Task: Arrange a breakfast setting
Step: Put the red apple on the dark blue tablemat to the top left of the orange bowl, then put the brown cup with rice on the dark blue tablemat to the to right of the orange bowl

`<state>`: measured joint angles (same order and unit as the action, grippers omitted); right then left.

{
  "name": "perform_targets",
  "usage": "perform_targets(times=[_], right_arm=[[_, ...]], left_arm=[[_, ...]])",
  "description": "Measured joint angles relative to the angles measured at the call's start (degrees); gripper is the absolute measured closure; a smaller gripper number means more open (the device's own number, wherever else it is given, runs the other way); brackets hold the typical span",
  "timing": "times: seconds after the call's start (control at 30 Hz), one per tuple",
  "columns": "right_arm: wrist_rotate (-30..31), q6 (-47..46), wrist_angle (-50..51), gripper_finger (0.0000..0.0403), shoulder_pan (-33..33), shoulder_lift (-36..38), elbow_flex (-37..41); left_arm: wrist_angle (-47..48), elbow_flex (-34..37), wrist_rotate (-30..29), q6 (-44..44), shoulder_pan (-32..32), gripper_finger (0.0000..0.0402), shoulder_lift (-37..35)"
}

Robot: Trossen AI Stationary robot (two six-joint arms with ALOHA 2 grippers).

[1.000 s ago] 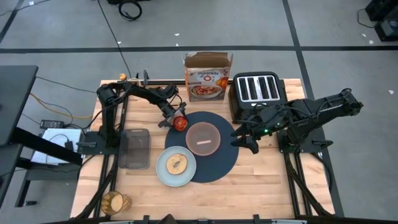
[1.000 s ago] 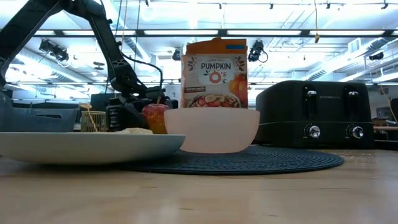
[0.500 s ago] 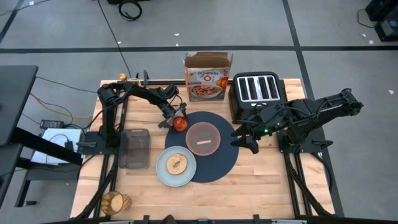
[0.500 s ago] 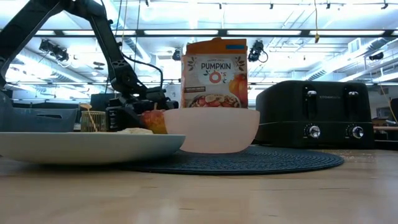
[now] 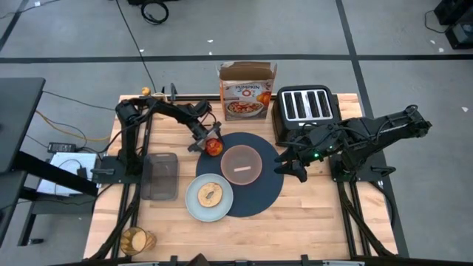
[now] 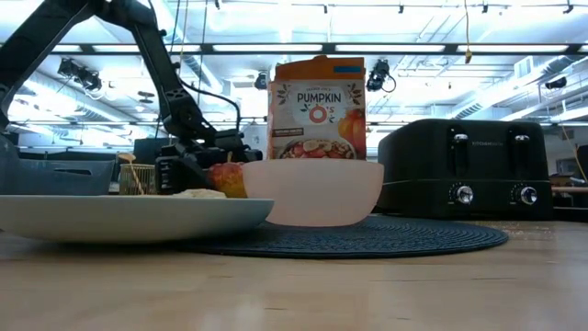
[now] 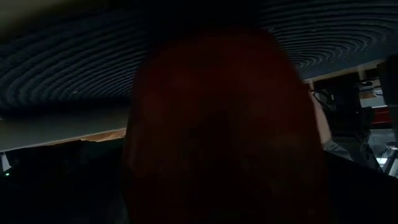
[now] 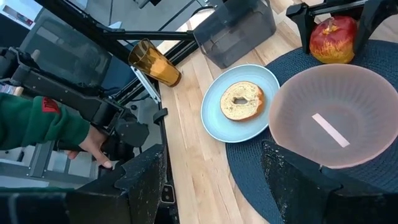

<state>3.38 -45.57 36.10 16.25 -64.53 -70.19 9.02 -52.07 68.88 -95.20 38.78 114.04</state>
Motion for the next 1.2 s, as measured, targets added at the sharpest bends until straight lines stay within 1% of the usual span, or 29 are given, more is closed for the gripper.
perform_targets(times=[0.27,0.47,0.67,0.8,1.03,1.2], right_arm=[[0.0,-1.04,0.01,0.0137,-0.01,0.0,0.0],[0.0,-1.24,0.02,0.0137,0.0,0.0,0.0],[0.0,-0.82,0.02,0.0137,-0.02,0.0,0.0],[0.0,-0.27,0.02,0.0137,0.0,0.02,0.0],[-0.41,0.86,-0.42,0.0137,0.0,0.02,0.0],[-1.4,1.75,-0.48,0.0137,0.53,0.02,0.0]], left_arm=[[0.31,-0.02,0.9,0.26,1.34,0.0003,-0.07],[3.22,-0.04,1.29,0.98,1.35,0.0003,-1.02],[4.08,-0.14,1.43,1.39,2.07,0.0003,-2.57],[5.39,-0.1,1.32,1.59,2.58,0.0003,-4.37],[10.63,-0.03,0.94,2.05,2.56,0.0003,-8.23],[11.27,-0.07,0.55,1.93,2.58,0.0003,-10.85]])
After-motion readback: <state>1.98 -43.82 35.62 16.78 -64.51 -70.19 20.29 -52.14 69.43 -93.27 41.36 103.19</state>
